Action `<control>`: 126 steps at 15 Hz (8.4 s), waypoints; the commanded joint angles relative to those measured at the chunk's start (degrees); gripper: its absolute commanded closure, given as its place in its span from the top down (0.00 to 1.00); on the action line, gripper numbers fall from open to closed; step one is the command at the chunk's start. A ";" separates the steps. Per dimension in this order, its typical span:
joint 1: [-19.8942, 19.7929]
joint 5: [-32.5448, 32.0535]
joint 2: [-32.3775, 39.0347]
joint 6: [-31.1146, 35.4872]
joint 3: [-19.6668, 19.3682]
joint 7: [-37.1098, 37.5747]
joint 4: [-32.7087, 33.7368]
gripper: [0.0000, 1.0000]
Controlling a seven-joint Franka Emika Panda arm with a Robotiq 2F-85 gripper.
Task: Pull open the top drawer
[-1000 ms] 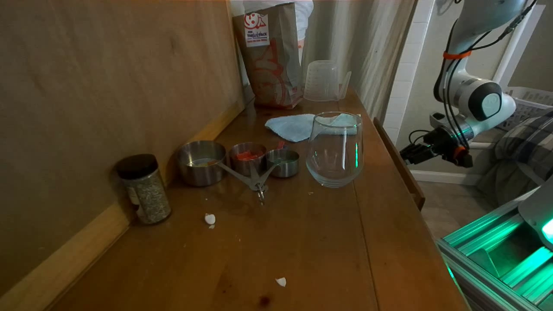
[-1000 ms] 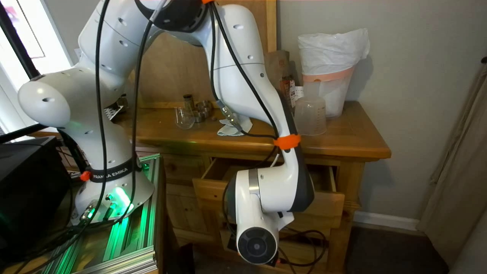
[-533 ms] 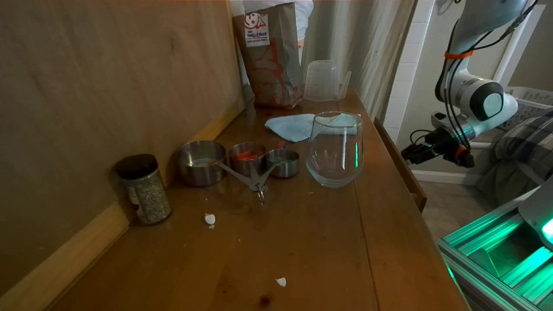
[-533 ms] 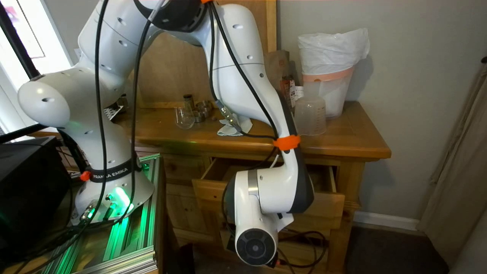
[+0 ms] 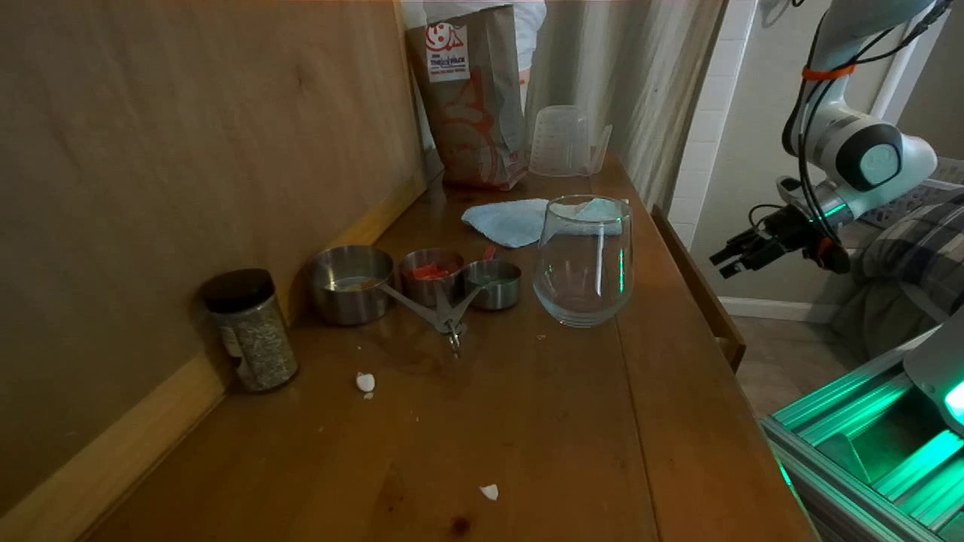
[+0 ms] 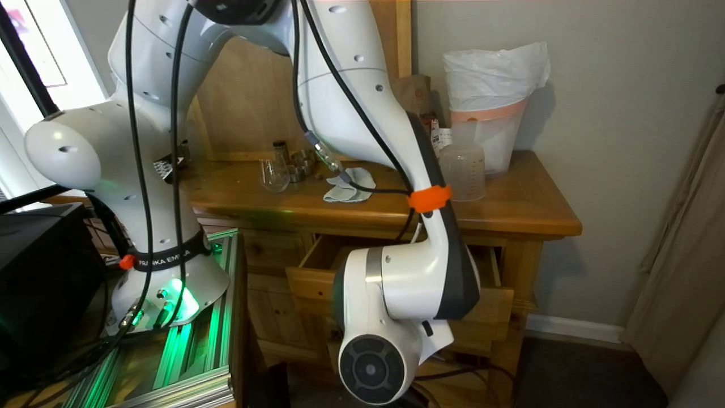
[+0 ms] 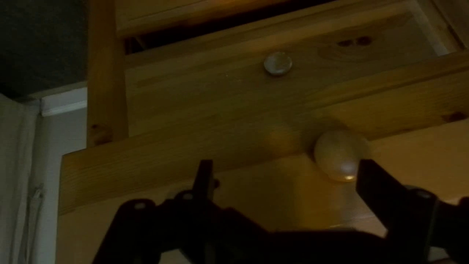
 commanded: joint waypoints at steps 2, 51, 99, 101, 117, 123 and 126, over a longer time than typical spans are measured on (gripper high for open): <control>3.11 0.93 -10.95 5.98 0.53 -1.21 -9.06 1.00; 22.97 -9.71 -50.82 22.36 23.97 21.82 -32.03 0.00; 20.33 -33.64 -46.59 46.36 16.59 53.09 -32.84 0.43; 20.02 -37.83 -49.52 45.74 15.07 53.84 -33.20 0.57; 22.71 -27.42 -56.88 19.27 14.09 37.75 -30.94 0.31; 20.62 -20.57 -51.36 17.99 14.23 27.07 -28.29 0.00; 19.54 -17.32 -48.52 18.29 14.76 23.13 -26.61 0.00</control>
